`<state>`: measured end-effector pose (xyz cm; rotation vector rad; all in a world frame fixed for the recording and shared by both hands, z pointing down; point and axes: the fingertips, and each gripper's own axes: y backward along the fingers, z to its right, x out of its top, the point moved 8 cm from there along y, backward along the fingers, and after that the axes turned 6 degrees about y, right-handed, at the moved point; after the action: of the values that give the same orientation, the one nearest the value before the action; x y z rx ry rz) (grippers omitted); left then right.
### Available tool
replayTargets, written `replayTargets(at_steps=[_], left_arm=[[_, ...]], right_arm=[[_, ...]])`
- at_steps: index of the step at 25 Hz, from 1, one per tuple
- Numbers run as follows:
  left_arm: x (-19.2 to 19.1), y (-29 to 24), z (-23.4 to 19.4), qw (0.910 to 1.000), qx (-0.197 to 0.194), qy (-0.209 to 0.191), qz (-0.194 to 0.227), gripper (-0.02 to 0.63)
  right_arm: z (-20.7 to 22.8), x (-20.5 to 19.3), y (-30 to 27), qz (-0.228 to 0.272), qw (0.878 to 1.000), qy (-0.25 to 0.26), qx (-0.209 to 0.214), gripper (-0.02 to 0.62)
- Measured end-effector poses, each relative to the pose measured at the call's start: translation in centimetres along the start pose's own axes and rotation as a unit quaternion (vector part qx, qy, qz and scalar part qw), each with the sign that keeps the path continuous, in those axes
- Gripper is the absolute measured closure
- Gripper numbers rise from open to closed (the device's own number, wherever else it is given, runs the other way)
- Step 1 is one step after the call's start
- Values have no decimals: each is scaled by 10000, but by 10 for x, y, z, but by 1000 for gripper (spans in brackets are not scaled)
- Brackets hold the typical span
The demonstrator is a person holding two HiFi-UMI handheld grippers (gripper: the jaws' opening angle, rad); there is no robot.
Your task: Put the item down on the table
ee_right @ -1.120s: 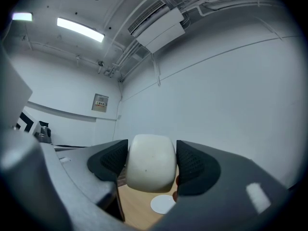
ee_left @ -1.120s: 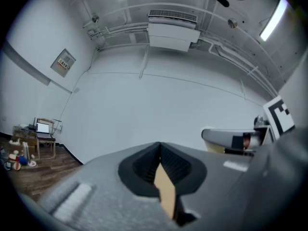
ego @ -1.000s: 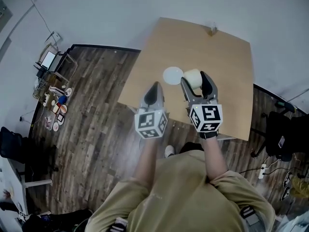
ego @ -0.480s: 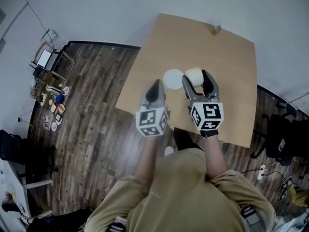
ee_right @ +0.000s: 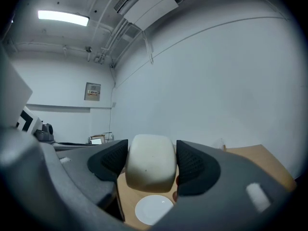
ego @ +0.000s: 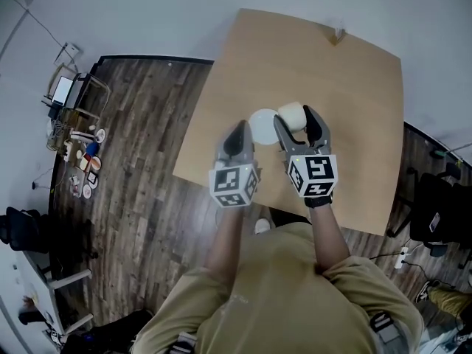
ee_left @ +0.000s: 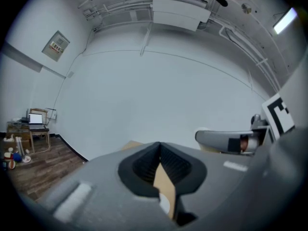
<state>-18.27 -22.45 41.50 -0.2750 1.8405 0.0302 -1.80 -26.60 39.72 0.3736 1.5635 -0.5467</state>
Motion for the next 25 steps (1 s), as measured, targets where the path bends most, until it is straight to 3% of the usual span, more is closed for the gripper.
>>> replayTargets(at_steps=[13,19,25], left_arm=[[-49,-81,-37,9976,52,152,-669,606],[-94,-108,-50,9903,177,-190,-1366,606],[-127,-126,-68,9868,148,-225,-1597,606]], right_arm=[[30,-62,-80,-728,9969,-271,95,275],[34,-106,-107,-1163,9923,-411,140,275],[36,-158,-134,-1647,9847,-495,262,275]])
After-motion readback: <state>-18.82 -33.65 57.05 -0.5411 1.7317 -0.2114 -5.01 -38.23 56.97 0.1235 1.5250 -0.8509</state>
